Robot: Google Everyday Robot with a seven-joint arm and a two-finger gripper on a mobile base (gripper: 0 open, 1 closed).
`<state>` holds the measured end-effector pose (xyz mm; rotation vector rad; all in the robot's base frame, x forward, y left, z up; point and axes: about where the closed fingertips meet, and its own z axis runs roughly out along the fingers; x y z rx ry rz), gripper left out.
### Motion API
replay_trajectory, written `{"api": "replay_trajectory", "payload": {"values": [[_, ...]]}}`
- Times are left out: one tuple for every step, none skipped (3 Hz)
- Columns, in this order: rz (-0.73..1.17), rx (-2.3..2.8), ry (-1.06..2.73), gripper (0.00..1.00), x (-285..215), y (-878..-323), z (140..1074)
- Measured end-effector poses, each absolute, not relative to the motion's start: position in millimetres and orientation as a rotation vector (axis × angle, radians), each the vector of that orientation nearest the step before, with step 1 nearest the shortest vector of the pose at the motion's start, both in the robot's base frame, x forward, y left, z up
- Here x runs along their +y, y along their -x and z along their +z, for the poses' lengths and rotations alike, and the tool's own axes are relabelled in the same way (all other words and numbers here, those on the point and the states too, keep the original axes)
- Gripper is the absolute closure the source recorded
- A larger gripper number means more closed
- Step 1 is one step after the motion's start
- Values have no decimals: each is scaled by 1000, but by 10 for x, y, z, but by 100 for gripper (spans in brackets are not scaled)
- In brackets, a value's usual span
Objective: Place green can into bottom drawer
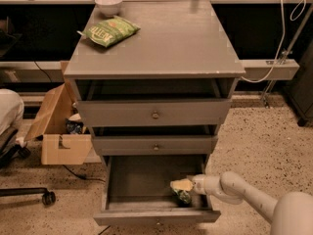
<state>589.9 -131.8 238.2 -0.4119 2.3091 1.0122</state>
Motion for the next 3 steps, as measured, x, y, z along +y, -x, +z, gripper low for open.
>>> {"api": "replay_trajectory", "payload": {"values": [[1071,2279,374,0,-1422,-5910,2418],[1151,2139,251,0,-1963,-5917,2713],[1202,2040,198,0,-2296,-5876,2921]]}}
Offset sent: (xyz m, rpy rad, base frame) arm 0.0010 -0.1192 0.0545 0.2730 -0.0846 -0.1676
